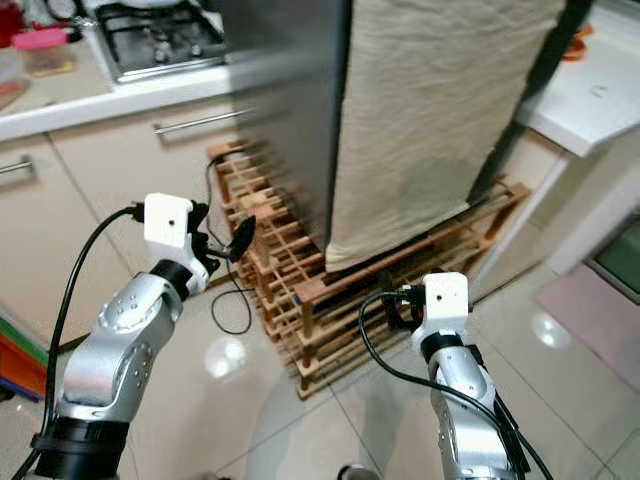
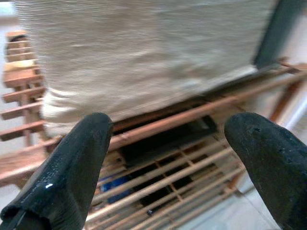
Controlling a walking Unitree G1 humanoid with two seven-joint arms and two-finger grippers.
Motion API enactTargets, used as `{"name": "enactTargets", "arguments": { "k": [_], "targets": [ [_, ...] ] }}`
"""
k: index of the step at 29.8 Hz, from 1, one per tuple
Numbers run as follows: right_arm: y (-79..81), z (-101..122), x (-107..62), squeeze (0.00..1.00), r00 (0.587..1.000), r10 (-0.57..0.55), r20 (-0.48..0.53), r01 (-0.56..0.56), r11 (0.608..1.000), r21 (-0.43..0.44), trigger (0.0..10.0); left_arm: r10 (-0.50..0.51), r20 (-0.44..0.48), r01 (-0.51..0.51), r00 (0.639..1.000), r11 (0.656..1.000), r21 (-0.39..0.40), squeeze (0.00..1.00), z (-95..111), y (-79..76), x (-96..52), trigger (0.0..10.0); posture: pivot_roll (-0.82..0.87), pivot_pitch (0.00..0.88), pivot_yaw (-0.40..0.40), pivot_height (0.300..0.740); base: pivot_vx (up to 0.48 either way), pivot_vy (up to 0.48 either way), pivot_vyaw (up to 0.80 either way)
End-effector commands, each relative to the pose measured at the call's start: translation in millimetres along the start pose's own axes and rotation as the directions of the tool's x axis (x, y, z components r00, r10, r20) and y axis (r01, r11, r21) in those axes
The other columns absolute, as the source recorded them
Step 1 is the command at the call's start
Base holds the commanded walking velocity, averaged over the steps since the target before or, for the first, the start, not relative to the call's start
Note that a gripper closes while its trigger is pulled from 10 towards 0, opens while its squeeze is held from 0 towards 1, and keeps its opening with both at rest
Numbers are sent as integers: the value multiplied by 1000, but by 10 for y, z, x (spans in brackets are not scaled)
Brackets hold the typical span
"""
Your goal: Restocking fridge
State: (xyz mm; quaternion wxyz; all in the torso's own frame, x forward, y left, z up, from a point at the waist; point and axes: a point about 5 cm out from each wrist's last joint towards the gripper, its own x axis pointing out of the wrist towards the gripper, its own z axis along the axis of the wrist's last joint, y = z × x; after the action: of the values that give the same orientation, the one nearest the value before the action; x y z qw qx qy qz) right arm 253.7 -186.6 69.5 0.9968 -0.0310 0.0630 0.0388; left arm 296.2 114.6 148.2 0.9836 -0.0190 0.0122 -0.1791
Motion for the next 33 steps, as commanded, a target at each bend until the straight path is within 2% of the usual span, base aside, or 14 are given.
{"name": "enactTargets", "arguments": {
  "k": [1, 6, 10, 17, 21, 27, 30, 33],
  "targets": [
    [-13, 49, -14, 0, 1000, -6, 19, 6, 1000, -10, 10000, -11, -2, 11, 1000, 1000, 9, 0, -3, 3, 27, 10000, -79, 19, -2, 740, 0, 0, -663],
    [-12, 54, -21, 0, 1000, -7, 21, 7, 1000, -10, 10000, -35, -3, 35, 999, 999, 16, 0, 9, 25, 55, 10000, -82, 25, -2, 740, 0, 0, -660],
    [-12, 58, -30, 0, 1000, -9, 20, 9, 1000, -9, 10000, -52, 9, 52, 999, 998, -31, 0, 34, 32, 79, 10000, -84, 30, -2, 740, 0, 0, -658],
    [-9, 64, -37, 0, 1000, -4, 20, 4, 1000, -10, 10000, -70, 38, 70, 997, 998, 1, 0, 74, -8, 110, 10000, -85, 32, -2, 740, 74, -55, -654],
    [-14, 75, -40, 0, 1000, -8, 24, 9, 999, -33, 10000, -66, 60, 66, 996, 998, -14, 0, 114, -14, 126, 10000, -85, 32, -2, 740, 69, -97, -634],
    [-20, 94, -44, 0, 1000, -6, 28, 7, 999, -36, 10000, -92, 65, 93, 994, 996, -8, 0, 155, -52, 155, 10000, -85, 26, -8, 740, 0, 0, 0],
    [-64, 233, -69, 0, 999, -3, 46, 5, 998, -61, 10000, -158, 71, 156, 985, 987, 35, 0, 246, -118, 259, 10000, -84, 20, -14, 740, 0, 0, 0],
    [-94, 253, -70, 0, 999, -17, 50, 20, 998, -54, 10000, -168, 93, 164, 981, 985, 50, 0, 349, -104, 330, 10000, -88, 13, -15, 740, 0, 0, 0]
  ]
}}
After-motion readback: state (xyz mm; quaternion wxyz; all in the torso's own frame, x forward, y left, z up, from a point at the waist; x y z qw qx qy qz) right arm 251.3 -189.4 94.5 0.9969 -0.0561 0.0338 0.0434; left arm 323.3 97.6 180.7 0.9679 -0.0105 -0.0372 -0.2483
